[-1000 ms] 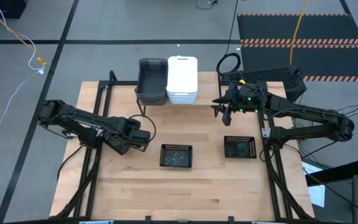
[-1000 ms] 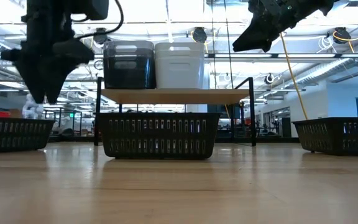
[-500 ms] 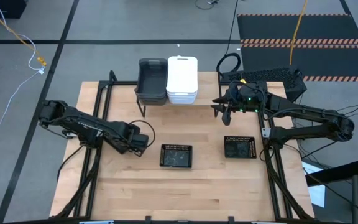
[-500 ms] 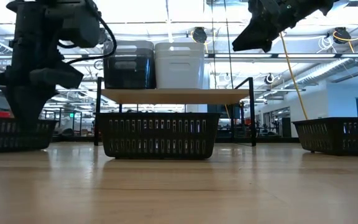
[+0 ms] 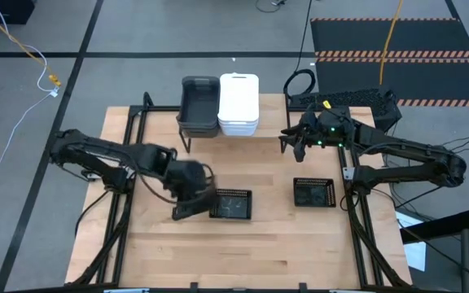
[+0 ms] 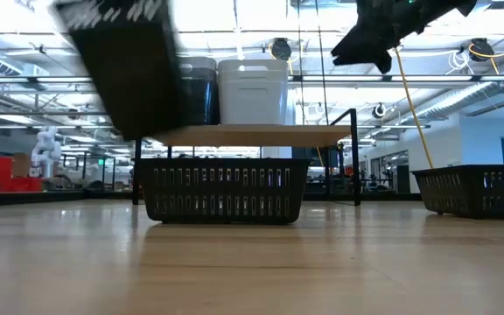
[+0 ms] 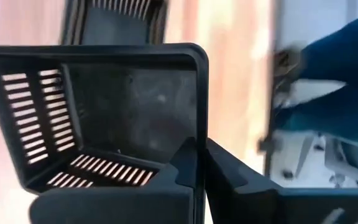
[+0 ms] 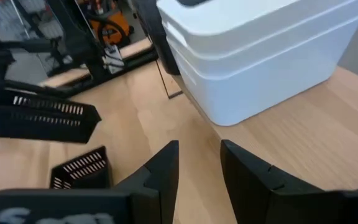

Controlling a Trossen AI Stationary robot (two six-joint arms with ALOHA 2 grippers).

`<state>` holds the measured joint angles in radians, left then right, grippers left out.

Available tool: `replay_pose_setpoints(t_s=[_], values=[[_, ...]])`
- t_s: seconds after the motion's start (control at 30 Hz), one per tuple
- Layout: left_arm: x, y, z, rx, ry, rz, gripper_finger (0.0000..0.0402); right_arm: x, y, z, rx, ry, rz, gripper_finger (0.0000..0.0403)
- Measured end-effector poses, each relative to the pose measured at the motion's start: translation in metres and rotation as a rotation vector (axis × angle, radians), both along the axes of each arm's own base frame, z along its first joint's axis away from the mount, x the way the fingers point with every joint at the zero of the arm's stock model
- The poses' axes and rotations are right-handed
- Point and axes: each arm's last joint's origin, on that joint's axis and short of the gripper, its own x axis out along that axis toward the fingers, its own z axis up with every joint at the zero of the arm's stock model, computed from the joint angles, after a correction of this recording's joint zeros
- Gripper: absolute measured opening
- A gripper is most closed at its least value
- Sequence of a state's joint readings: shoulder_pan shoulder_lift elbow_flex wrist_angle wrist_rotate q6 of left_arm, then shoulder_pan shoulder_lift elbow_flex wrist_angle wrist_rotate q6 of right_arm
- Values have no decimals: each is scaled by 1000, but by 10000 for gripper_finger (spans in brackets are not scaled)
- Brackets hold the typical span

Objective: Stack baskets on shelf by color
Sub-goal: Put the left black bin on the shelf

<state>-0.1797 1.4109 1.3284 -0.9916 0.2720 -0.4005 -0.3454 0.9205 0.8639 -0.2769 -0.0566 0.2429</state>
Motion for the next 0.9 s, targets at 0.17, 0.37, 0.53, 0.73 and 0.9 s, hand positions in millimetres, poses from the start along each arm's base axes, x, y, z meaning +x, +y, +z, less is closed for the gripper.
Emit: replay_pose_setpoints(t_s=[0.17,0.37,0.53,0.73,0.9], values=[[6,16,61,-22,-243,-70,7,-17,6,8,36,-36,-21,96],[31,30,79,4,-319,-93,7,-44,14,16,63,-56,-101,67],[69,30,67,15,-298,-143,8,-65,19,12,122,-5,-227,51],[111,38,70,59,-357,-179,7,-79,22,2,197,96,-306,47],[139,40,74,104,-429,-232,7,-81,22,-1,188,125,-364,47]])
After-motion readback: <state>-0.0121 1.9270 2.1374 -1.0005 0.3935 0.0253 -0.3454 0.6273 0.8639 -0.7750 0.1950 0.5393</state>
